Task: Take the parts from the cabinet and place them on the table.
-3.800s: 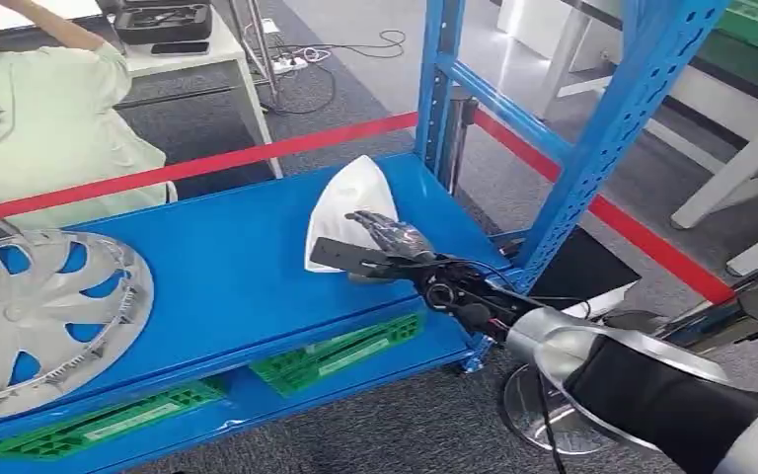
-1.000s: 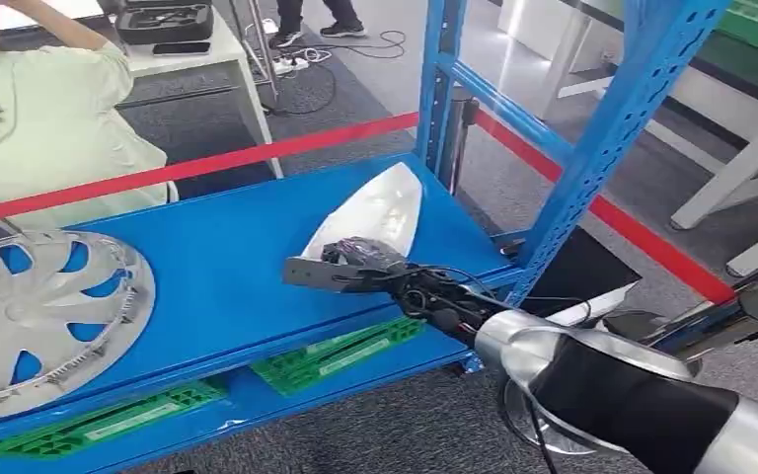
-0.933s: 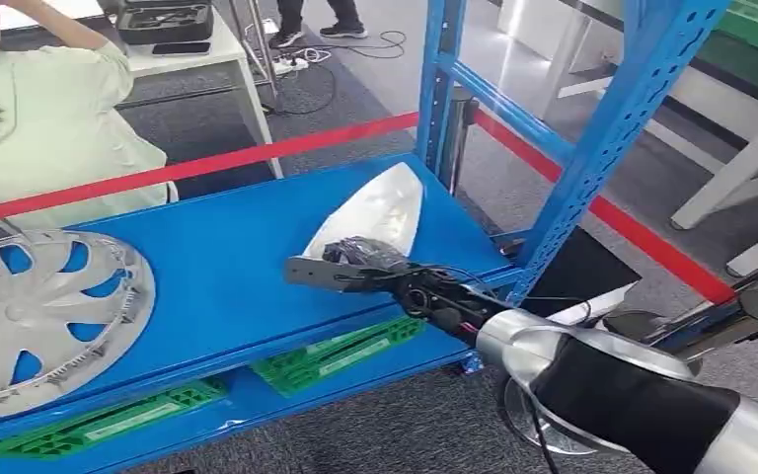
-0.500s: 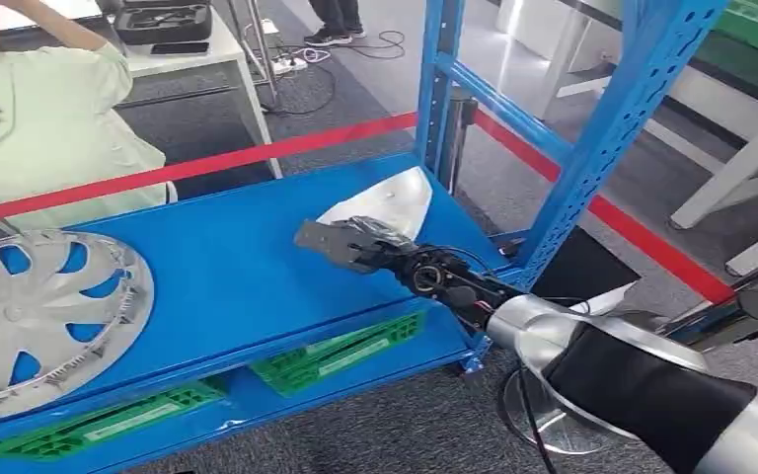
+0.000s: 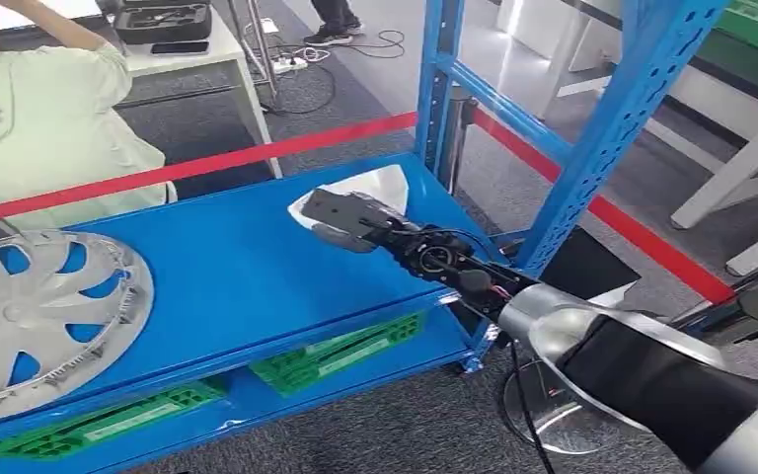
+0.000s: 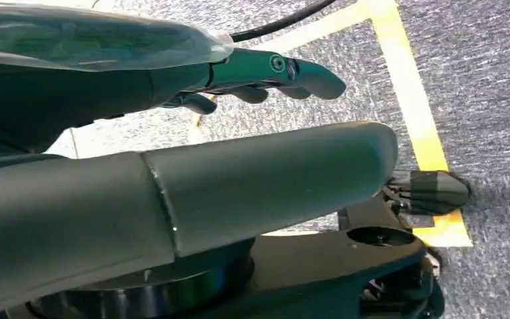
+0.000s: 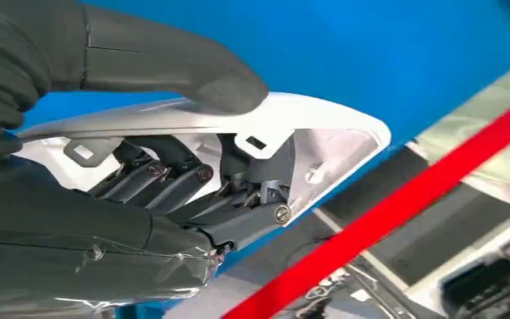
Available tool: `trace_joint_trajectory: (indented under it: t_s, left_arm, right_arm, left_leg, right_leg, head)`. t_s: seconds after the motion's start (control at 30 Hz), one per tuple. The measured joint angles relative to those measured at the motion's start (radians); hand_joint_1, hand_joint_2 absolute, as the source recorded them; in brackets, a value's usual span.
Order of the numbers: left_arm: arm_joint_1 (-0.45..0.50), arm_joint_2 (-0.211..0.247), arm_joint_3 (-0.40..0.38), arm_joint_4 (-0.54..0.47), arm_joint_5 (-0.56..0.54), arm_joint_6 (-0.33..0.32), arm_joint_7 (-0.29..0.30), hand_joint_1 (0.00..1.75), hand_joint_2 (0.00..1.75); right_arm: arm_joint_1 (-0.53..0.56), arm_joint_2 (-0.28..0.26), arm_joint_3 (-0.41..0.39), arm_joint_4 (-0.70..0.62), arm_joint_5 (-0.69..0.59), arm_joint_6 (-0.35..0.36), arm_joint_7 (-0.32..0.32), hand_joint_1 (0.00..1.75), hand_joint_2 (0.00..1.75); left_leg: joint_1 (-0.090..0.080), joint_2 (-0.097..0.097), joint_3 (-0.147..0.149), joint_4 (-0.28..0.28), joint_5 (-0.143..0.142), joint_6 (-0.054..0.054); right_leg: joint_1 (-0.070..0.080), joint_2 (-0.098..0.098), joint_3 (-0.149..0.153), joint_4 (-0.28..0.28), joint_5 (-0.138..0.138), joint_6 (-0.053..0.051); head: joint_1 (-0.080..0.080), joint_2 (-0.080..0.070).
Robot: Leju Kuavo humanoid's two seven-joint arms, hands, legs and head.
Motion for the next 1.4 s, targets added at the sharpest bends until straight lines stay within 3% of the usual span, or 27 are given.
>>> trace_joint_trajectory:
  t_s: [0.73, 0.87, 1.0, 1.23, 1.4]
  left_arm:
    - [0.007, 0.003, 0.0, 0.0, 0.015, 0.005, -0.004, 0.0, 0.0]
    - [0.008, 0.003, 0.0, 0.0, 0.017, 0.005, -0.004, 0.0, 0.0]
    - [0.01, 0.004, 0.0, 0.0, 0.019, 0.005, -0.004, 0.0, 0.0]
    - [0.009, 0.014, -0.001, 0.0, 0.016, 0.005, -0.005, 0.0, 0.0]
    - [0.0, 0.026, -0.003, 0.0, 0.007, 0.005, -0.003, 0.0, 0.0]
  right_arm:
    - [-0.005, -0.012, -0.016, -0.061, -0.025, 0.006, -0.024, 1.75, 1.75]
    - [-0.006, -0.013, -0.022, -0.077, -0.07, 0.031, -0.053, 1.75, 1.75]
    - [-0.006, -0.018, -0.049, -0.123, -0.178, 0.106, -0.07, 1.75, 1.75]
    - [0.026, -0.027, -0.076, -0.258, -0.465, 0.345, -0.077, 1.75, 1.75]
    - [0.07, -0.027, -0.073, -0.346, -0.547, 0.441, -0.079, 1.75, 1.75]
  left_leg:
    - [0.0, 0.0, 0.0, 0.0, 0.0, 0.0]
    - [0.0, 0.0, 0.0, 0.0, 0.0, 0.0]
    - [0.0, 0.0, 0.0, 0.0, 0.0, 0.0]
    - [0.0, 0.0, 0.0, 0.0, 0.0, 0.0]
    - [0.0, 0.0, 0.0, 0.0, 0.0, 0.0]
  right_leg:
    - [0.0, 0.0, 0.0, 0.0, 0.0, 0.0]
    - [0.0, 0.0, 0.0, 0.0, 0.0, 0.0]
    - [0.0, 0.0, 0.0, 0.0, 0.0, 0.0]
    - [0.0, 0.0, -0.001, 0.0, 0.0, 0.0]
    - [0.0, 0.0, 0.0, 0.0, 0.0, 0.0]
  head:
    - [0.0, 0.0]
    - [0.0, 0.0]
    - [0.0, 0.0]
    - [0.0, 0.0]
    - [0.0, 0.0]
